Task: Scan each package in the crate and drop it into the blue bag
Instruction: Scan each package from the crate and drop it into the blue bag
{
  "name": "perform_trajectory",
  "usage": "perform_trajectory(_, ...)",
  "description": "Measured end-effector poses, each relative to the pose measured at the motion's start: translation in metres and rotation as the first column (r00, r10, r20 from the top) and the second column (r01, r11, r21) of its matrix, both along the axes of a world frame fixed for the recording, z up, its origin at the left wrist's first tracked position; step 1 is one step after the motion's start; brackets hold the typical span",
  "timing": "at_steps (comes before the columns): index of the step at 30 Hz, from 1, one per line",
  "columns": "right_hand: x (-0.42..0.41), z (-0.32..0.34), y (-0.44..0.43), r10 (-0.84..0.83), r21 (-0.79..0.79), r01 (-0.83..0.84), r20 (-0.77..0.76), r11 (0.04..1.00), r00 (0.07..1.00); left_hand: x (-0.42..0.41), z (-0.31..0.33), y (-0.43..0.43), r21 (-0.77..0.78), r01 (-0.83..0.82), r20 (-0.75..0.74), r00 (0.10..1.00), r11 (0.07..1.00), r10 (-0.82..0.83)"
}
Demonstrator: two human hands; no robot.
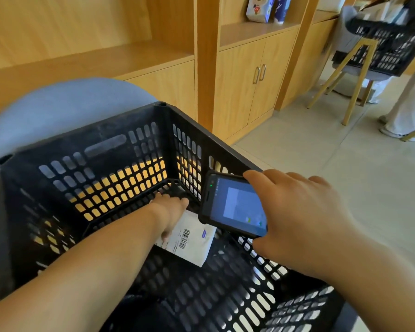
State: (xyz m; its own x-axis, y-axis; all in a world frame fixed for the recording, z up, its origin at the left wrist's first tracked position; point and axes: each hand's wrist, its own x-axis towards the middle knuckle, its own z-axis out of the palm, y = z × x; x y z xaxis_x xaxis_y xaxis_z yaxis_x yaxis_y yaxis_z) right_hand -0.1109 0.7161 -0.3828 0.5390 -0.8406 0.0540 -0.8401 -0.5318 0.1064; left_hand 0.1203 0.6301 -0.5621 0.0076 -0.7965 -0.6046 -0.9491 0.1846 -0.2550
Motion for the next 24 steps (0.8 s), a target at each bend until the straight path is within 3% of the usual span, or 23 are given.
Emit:
perform_trajectory(10, -0.014, 0.021, 0.024, -0.041, -0.012, 0.042, 0.047, 0.999, 0.998, 0.020, 0.039, 0.040, 0.019, -0.014, -0.127, 0.992, 1.000, 0.016)
perform_trajectory(16, -0.026, 0.034, 0.050, -0.094, 0.002, 0.095, 0.104, 0.995, 0.990, 0.027, 0.093, 0.084, -0.222, -0.099, -0.183, 0.981, 0.970, 0.058)
perform_trajectory(20, -0.033, 0.044, 0.074, -0.131, 0.004, 0.131, 0.122, 0.991, 0.984, 0.035, 0.138, 0.117, -0.362, -0.290, -0.409, 0.903, 0.886, 0.128)
perform_trajectory(24, -0.034, 0.053, 0.100, -0.134, 0.021, 0.132, 0.146, 0.991, 0.980, 0.043, 0.167, 0.152, -0.414, -0.591, -0.683, 0.705, 0.692, 0.193)
